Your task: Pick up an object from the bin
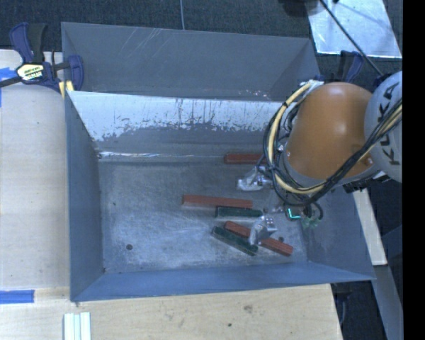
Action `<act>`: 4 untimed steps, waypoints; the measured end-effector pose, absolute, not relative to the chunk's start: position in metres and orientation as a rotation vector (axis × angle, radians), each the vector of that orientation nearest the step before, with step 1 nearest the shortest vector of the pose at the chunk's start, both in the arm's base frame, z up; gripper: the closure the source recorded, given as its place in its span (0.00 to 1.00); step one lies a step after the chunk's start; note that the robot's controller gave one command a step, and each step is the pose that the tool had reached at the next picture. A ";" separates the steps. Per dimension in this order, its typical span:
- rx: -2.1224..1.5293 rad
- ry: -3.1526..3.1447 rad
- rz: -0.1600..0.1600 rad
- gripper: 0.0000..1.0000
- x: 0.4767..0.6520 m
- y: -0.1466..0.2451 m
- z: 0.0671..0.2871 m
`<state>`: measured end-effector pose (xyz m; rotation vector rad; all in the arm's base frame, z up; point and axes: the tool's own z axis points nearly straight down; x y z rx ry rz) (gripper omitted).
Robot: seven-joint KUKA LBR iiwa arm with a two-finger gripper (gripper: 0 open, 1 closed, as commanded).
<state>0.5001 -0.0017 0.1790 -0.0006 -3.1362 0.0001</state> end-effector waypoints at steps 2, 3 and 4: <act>-0.100 -3.176 0.003 1.00 0.544 -0.031 0.082; -0.099 -3.174 0.002 1.00 0.542 -0.030 0.079; -0.089 -3.151 0.000 1.00 0.558 -0.030 0.256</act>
Offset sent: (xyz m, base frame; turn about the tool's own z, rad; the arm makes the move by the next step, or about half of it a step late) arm 0.0321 -0.0268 -0.1090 0.0589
